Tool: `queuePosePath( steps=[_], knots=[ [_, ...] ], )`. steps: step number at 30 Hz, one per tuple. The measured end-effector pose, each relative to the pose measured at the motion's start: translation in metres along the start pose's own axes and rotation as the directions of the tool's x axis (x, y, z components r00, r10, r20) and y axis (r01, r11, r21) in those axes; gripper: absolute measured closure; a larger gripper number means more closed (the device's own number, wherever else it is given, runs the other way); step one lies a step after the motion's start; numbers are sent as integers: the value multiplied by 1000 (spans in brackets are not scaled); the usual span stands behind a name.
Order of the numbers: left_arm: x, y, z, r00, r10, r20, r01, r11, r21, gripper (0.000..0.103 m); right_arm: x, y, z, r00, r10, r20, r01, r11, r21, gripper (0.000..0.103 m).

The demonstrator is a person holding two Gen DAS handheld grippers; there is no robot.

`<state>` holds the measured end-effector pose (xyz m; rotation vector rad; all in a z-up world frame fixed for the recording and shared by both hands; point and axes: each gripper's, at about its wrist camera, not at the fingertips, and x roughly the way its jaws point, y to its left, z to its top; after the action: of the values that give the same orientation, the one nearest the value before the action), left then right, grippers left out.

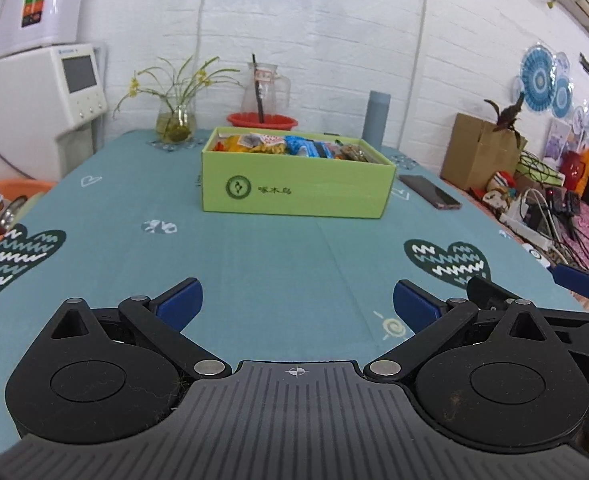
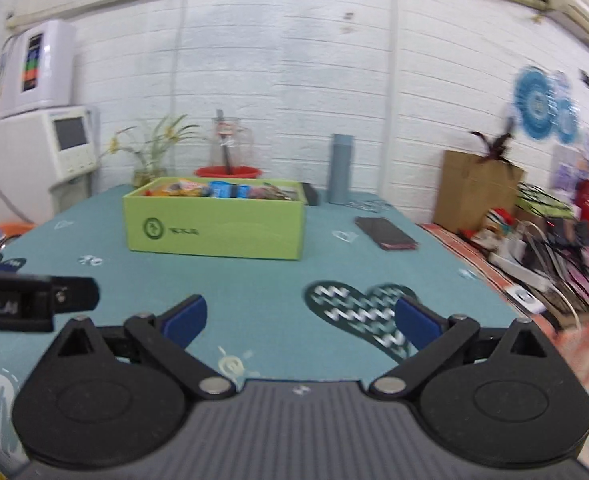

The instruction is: Organize snacks

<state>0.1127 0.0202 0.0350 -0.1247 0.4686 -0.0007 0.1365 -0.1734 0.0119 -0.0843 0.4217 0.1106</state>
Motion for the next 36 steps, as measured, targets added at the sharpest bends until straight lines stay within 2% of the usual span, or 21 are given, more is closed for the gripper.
queuePosePath(
  steps=[6,10,13,16,22,27,36],
  knots=[
    [-57,-21,-41,998,-37,52,34,998,58,11,-58,-23,-29,999,-31,-24,35,981,191,3],
    [-95,-26,-52,996,-21,89,17,998,54,11,-97,-27,-41,998,-61,-14,62,977,203,3],
    [-116,-24,-61,993,-11,121,6,999,45,11,-109,-31,-58,1000,-15,6,14,976,219,3],
    [-114,-25,-64,993,-5,116,-1,999,54,11,-105,-31,-62,1000,0,-22,5,968,252,3],
    [-99,-26,-75,998,-16,61,13,998,59,11,-112,-24,-70,999,-35,-16,38,982,183,3],
    [-91,-23,-81,999,-16,29,15,999,48,11,-112,-26,-73,999,-31,-20,34,985,166,3],
    [-91,-29,-83,999,-30,24,28,997,70,11,-118,-35,-81,999,-37,-18,39,982,183,3]
  ],
)
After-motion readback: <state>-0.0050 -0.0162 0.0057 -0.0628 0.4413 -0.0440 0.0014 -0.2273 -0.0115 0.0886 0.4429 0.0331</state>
